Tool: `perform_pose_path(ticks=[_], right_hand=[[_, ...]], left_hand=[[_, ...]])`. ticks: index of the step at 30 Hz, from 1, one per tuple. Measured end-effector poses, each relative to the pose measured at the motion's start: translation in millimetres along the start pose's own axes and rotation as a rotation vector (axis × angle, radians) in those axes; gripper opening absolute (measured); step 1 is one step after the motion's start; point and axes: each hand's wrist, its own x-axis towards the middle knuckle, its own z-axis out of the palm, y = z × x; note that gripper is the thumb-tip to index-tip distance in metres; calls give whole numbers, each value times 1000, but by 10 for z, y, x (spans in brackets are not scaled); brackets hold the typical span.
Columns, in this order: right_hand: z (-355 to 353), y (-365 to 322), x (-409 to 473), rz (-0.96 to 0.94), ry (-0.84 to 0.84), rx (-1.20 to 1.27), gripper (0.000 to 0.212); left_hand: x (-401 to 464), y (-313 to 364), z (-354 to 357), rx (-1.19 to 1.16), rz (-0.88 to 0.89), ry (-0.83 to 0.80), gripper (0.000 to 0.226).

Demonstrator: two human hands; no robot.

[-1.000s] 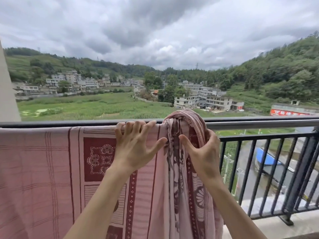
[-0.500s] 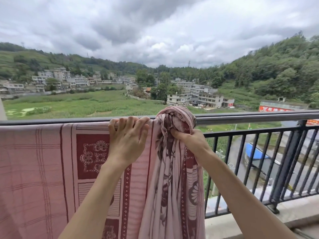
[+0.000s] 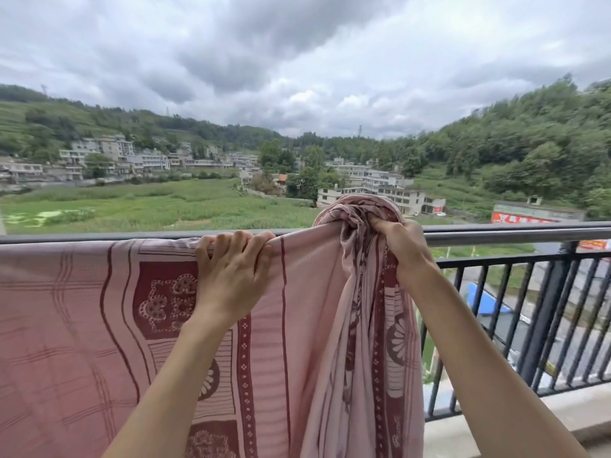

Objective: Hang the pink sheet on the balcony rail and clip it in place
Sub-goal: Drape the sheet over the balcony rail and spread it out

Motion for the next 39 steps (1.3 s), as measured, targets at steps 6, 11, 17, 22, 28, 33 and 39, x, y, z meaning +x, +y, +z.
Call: perform_pose_path(ticks=[6,11,17,22,28,33,39], right_hand=[[-118,-33,214,-38,235,59,29],[-290,140,281,2,386,154,13],[-665,273,378,44,607,207,19],[-995,492,354,142,272,67,38],[-1044,516,387,202,-267,85,80],[-1096,606,470,276,-630,123,80],[-958,502,507,187,-641,-147,70]], left_hand=[[5,-15,-27,3,12,-14,58],[6,-24,-31,-14,4,-40,50],[-12,-39,-53,24,2,-29,59],[27,176,-11,0,-97,18,50],[119,902,245,-6,5,-12,42],[255,1172,491,154,-83,-42,62],[268,1187,501,156,-169,-61,65]])
